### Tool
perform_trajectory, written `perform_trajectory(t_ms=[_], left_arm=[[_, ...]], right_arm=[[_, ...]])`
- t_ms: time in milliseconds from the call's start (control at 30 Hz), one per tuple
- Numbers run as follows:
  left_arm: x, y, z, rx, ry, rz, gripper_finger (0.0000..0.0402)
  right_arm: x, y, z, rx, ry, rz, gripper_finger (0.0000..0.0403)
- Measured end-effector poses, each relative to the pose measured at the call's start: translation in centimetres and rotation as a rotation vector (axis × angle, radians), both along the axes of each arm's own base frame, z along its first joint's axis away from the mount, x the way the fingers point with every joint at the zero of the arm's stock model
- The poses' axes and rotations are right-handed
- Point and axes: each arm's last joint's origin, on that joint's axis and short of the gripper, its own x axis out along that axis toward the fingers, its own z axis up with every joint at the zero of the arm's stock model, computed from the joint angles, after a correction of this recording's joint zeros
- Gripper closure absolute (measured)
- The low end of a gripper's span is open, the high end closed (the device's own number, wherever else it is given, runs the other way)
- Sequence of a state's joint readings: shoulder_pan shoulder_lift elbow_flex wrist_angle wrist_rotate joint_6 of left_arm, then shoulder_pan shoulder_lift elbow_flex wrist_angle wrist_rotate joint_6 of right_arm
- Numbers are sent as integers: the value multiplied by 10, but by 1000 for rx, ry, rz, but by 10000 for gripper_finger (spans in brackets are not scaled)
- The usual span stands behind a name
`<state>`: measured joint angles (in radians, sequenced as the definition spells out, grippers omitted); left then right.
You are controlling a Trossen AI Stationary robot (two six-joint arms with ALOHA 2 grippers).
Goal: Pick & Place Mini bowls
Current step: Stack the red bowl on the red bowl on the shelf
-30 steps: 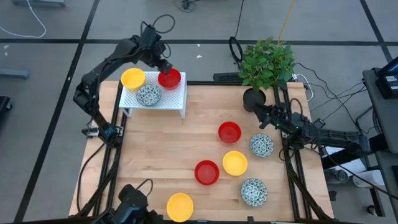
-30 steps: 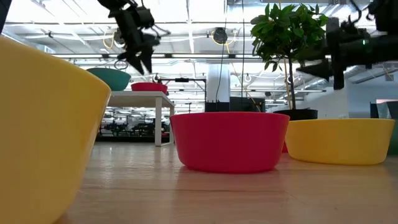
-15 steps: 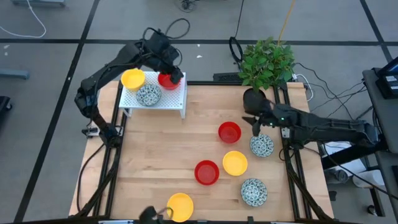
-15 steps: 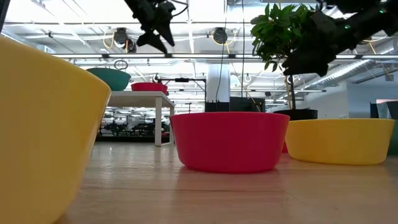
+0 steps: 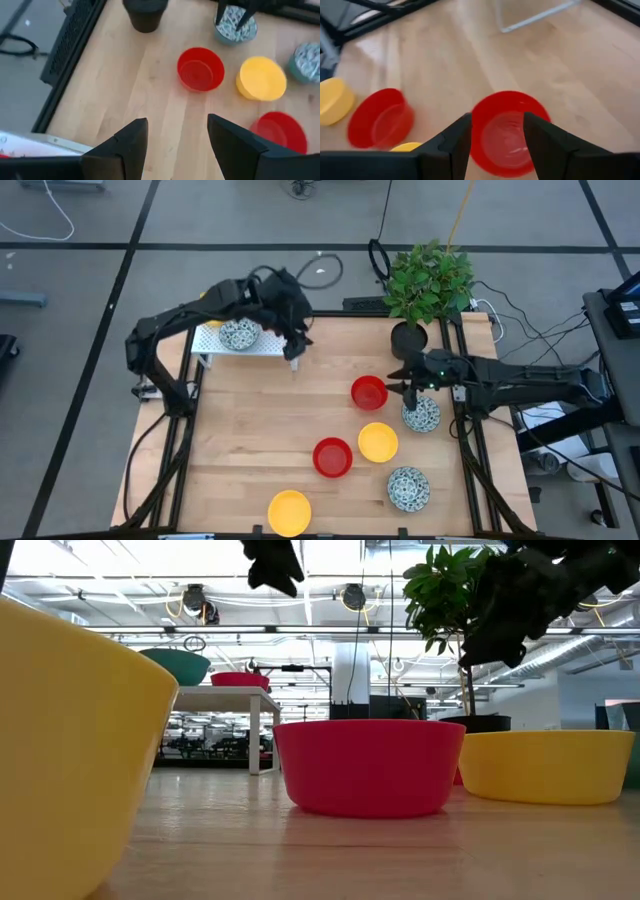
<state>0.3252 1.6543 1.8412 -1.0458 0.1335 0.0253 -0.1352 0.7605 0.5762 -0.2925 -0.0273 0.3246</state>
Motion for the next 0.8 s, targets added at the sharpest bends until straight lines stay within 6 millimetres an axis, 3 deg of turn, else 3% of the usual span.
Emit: perform_trajectory(t_ms=[167, 433, 567, 800], left_arm=[[6, -22, 0, 70, 22, 5, 192], [9, -37, -1, -14, 15, 72, 192], [11, -44, -1, -53, 10, 98, 192], [14, -63, -1, -124, 4, 104, 192]], right_arm=[[5, 19, -4, -4, 25, 120, 238], [25, 42, -12, -61, 170, 287, 238], [35, 45, -8, -154, 242, 348, 238], [34, 42, -14, -288, 414, 375, 238]])
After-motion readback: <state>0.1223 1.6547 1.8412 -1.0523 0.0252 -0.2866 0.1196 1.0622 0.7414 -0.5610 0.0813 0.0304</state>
